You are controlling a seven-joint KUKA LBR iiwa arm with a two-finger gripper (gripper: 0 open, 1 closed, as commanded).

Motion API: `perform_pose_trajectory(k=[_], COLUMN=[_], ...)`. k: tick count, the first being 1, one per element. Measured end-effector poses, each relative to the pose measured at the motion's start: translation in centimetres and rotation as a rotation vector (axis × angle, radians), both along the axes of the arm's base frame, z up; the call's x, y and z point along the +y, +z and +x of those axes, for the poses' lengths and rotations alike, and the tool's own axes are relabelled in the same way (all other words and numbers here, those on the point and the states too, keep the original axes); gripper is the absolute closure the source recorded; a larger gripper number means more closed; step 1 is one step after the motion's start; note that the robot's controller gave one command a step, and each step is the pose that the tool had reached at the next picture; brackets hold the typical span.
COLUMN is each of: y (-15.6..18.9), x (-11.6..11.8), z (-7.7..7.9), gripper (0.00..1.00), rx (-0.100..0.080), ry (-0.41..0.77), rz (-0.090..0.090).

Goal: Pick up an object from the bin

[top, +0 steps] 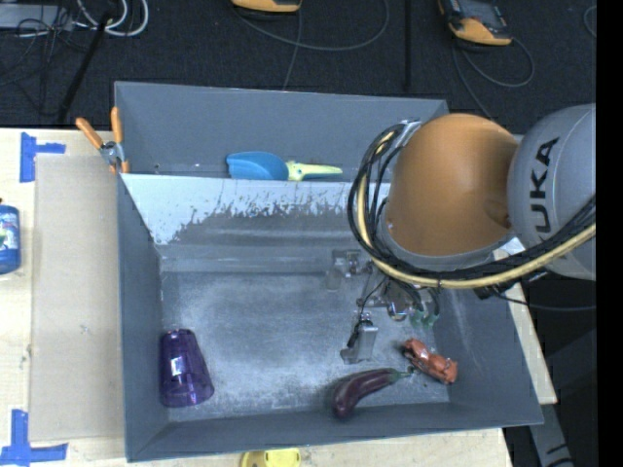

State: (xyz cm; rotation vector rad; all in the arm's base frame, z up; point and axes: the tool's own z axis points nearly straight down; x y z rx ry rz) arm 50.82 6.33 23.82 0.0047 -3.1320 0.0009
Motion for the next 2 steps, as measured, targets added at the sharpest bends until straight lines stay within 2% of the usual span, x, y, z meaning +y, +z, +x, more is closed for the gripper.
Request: perform_pose_trajectory(k=[1, 2], y=[0.5, -5.2], x=[0.0, -3.0], z=[0.1, -0.7], gripper=[0.00, 0.00], rx=[-0.008, -0.013], ry=[-0.002, 0.100], rz=[0.001, 0.001])
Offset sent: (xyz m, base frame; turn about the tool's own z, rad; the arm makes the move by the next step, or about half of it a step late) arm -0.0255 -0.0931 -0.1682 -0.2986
